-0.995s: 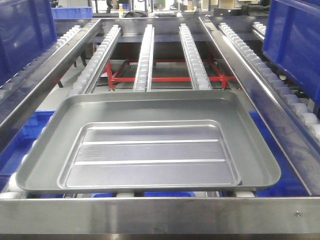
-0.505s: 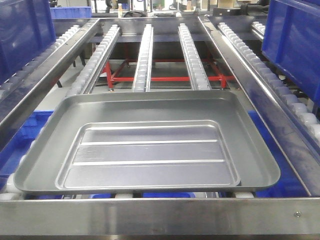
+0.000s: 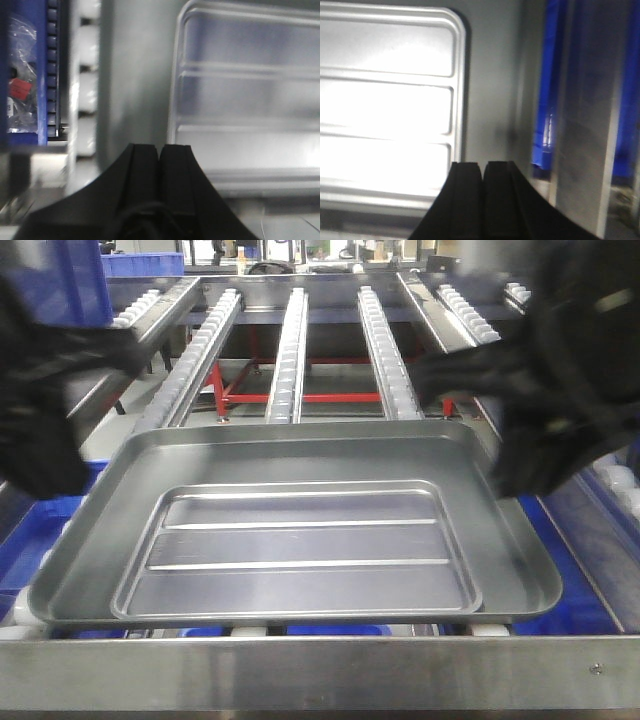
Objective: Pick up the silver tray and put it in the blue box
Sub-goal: 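Lower both grippers onto opposite side rims of the silver tray, then close both grippers on the tray rims, then lift the tray with both grippers and pull it off the rack, then hold the tray level in both grippers while the base drives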
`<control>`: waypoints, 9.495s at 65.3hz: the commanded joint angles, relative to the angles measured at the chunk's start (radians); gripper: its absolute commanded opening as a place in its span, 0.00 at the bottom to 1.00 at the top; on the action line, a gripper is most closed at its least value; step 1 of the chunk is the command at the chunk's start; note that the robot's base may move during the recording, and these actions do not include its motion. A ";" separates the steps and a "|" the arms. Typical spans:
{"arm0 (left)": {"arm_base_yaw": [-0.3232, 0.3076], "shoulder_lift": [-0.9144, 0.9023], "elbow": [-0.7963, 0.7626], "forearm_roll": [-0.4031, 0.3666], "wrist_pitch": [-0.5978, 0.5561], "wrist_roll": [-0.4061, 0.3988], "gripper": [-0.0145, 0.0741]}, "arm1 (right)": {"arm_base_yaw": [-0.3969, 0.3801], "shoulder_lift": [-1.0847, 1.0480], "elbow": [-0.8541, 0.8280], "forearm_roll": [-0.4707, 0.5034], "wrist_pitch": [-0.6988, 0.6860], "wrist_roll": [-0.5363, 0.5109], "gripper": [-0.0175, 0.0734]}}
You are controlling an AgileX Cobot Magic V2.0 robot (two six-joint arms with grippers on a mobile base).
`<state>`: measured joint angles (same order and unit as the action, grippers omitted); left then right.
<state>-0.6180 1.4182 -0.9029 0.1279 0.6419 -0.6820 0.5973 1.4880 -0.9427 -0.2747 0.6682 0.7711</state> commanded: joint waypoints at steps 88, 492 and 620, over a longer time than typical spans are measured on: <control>-0.025 0.183 -0.098 0.036 -0.082 -0.040 0.32 | -0.050 0.153 -0.126 0.135 -0.057 -0.164 0.64; -0.284 -0.233 0.012 0.207 0.247 -0.425 0.05 | 0.184 -0.290 0.108 -0.077 0.132 0.236 0.25; -0.284 -0.233 0.012 0.136 0.274 -0.370 0.05 | 0.184 -0.300 0.108 -0.077 0.184 0.236 0.25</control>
<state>-0.9069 1.2084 -0.8706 0.2090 0.8651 -1.0437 0.7913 1.2149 -0.8172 -0.2811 0.7953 1.0122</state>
